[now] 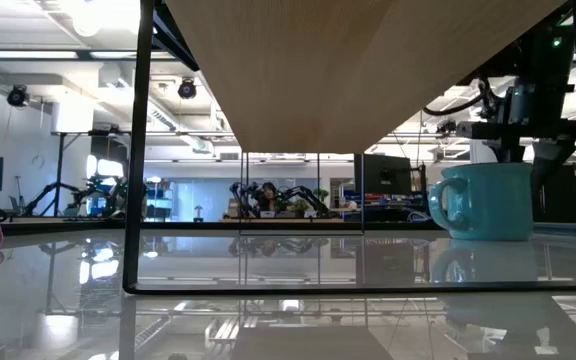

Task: Stack small to large cups/mugs on shelf
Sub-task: Put the blue mug on the shelf

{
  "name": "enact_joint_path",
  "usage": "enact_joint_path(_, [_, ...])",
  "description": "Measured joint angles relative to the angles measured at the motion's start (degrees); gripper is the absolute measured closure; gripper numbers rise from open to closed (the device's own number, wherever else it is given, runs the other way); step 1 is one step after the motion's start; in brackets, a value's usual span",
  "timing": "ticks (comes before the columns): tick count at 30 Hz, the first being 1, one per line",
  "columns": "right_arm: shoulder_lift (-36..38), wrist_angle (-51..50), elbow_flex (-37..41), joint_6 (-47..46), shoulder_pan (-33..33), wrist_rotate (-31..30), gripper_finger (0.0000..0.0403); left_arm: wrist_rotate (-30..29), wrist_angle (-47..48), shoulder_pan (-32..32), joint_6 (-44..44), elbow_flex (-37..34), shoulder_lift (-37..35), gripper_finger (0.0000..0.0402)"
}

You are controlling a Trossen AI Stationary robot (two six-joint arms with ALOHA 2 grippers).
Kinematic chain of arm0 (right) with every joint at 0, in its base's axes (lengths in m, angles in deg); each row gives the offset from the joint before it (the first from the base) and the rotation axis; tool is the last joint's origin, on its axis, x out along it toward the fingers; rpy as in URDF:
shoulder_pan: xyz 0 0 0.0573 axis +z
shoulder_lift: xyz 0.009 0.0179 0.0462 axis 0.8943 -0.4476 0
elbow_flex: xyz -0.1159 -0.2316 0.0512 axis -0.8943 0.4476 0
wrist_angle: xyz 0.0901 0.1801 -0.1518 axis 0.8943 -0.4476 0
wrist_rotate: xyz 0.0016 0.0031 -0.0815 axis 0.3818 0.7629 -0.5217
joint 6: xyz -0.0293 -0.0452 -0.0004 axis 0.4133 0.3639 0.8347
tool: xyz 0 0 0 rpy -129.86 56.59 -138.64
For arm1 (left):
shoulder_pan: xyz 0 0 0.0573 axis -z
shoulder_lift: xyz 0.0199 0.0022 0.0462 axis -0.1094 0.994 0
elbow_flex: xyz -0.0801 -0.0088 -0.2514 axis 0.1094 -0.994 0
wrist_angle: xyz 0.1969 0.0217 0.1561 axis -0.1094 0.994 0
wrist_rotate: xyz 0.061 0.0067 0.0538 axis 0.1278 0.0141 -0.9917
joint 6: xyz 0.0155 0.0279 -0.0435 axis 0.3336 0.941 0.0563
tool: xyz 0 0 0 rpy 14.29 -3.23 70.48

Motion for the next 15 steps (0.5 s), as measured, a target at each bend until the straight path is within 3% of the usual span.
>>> enact_joint_path(5, [0.04, 0.83, 0.45, 2.98, -1.20, -0.04, 0.0275, 0.00, -0.02, -0.04, -0.11, -0.01, 0.00, 0.0287])
enact_joint_path(15, [0.12, 5.09, 1.02, 6.15, -1.28, 4.37, 0.0382, -0.31, -0.05, -0.04, -1.59, -0.16, 0.02, 0.0287])
